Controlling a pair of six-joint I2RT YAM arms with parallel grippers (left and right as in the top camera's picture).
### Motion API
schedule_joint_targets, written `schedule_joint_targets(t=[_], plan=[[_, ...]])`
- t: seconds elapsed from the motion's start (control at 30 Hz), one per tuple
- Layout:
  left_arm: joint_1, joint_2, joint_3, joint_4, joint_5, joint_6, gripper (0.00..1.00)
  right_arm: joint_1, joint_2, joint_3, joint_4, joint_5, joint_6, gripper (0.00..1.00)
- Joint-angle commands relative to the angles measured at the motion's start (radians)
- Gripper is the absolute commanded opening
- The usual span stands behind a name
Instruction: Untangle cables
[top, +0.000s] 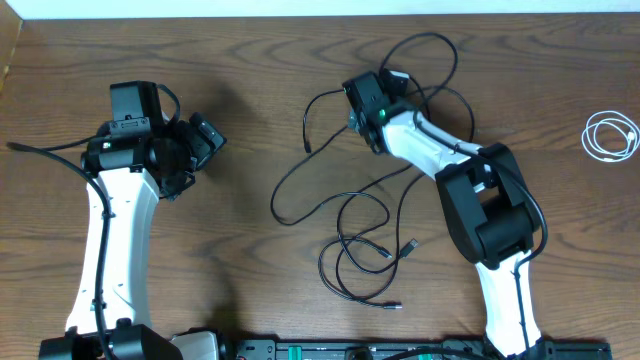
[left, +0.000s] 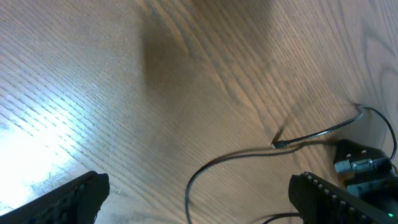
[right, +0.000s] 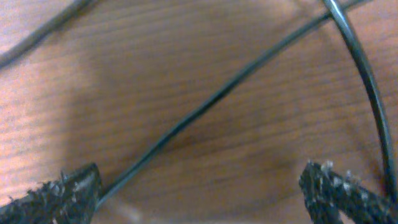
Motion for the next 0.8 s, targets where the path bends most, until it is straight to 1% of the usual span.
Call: schedule_joint_targets(t=[0.0, 0.1, 0.2, 0.37, 0.4, 0.43, 0.47, 0.5, 0.6, 0.67, 0.77], plan=[[0.003, 0.003, 0.005, -0.003, 0.001, -0.005, 0.98, 0.004, 0.063, 0.143, -0.179, -0.138, -0.082, 0.99], [0.003, 0.004, 0.005, -0.003, 0.001, -0.004, 0.98, 0.004, 0.063, 0.274, -0.353, -0.146, -0.087, 0.99], [0.003, 0.004, 0.005, -0.003, 0.001, -0.004, 0.98, 0.014, 0.063, 0.323, -0.456, -0.163, -0.103, 0.99], [0.003, 0.004, 0.005, -0.003, 0.001, -0.004, 0.98, 0.023, 0.064, 0.298, -0.446, -0.260, -0.094, 0.99], [0.003, 0.004, 0.005, -0.003, 0.001, -0.005, 0.98, 0.023, 0.064, 0.290, -0.435, -0.250, -0.093, 0.93], [0.003, 0.004, 0.005, -0.003, 0.001, -0.005, 0.98, 0.022, 0.064, 0.285, -0.427, -0.243, -0.087, 0.85], [0.003, 0.004, 0.005, -0.003, 0.001, -0.005, 0.98, 0.016, 0.066, 0.281, -0.423, -0.240, -0.056, 0.78], [0.003, 0.004, 0.005, -0.003, 0.001, -0.005, 0.98, 0.008, 0.067, 0.280, -0.422, -0.238, -0.006, 0.76], [0.003, 0.004, 0.005, -0.003, 0.001, -0.005, 0.98, -0.016, 0.069, 0.280, -0.404, -0.238, 0.210, 0.69], [0.003, 0.004, 0.005, -0.003, 0.001, -0.005, 0.98, -0.021, 0.069, 0.280, -0.358, -0.238, 0.303, 0.69], [0.003, 0.004, 0.005, -0.003, 0.001, -0.004, 0.98, -0.020, 0.069, 0.280, -0.266, -0.238, 0.365, 0.77]])
